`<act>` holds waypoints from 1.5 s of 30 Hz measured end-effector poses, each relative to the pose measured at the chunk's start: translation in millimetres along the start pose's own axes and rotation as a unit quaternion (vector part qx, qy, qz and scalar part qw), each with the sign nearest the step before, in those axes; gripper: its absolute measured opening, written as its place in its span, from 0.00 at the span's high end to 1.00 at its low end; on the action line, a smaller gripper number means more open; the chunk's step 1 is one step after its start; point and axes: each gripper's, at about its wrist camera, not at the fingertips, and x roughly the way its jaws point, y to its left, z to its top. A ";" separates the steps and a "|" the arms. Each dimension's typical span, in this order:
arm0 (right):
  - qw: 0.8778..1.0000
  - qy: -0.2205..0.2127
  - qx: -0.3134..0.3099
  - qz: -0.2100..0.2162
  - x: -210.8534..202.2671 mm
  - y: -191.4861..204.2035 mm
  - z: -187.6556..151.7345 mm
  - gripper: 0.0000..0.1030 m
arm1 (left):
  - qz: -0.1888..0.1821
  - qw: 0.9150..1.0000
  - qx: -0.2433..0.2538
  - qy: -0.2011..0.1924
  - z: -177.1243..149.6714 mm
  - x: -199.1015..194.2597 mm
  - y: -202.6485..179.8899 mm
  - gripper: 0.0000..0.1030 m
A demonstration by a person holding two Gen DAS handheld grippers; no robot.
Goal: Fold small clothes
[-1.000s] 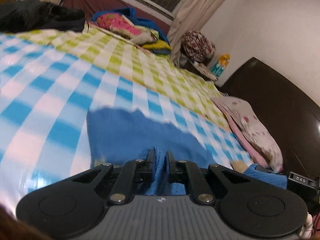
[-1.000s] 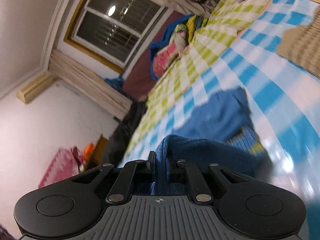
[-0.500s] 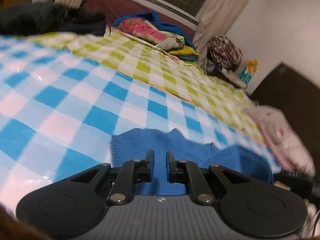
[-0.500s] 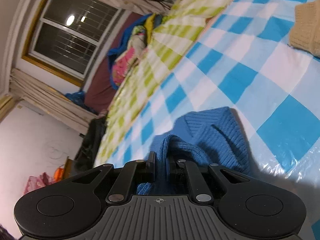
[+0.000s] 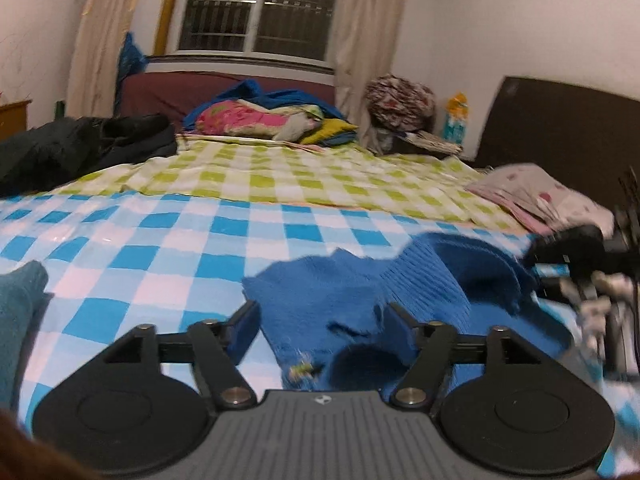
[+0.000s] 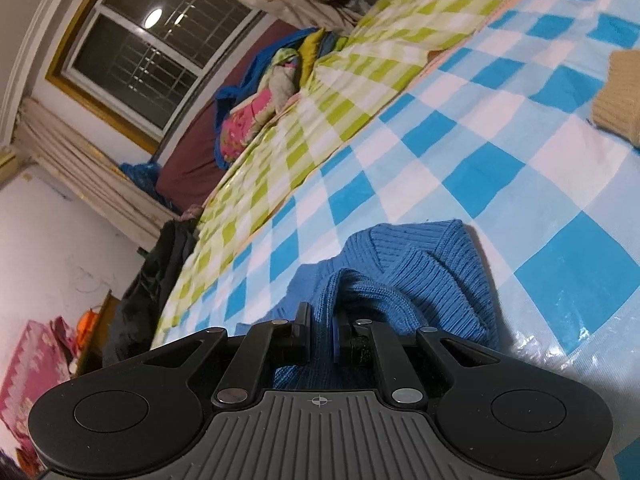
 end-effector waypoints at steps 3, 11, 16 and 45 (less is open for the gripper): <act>1.000 0.000 -0.007 0.004 -3.1 4.0 -1.4 0.90 | 0.000 0.999 0.034 0.011 -8.9 6.3 -8.9 0.27; 1.000 0.006 -0.015 0.004 -4.4 3.9 0.4 0.90 | 0.013 0.995 0.100 0.014 -0.4 45.4 -18.1 0.51; 1.000 0.008 -0.025 0.009 -6.3 4.5 3.4 0.90 | -0.001 0.995 0.082 0.049 5.0 65.1 -12.3 0.86; 0.993 -0.068 -0.088 -0.039 -14.4 12.2 23.0 0.68 | 0.004 0.994 0.024 0.103 21.6 112.1 -7.4 0.49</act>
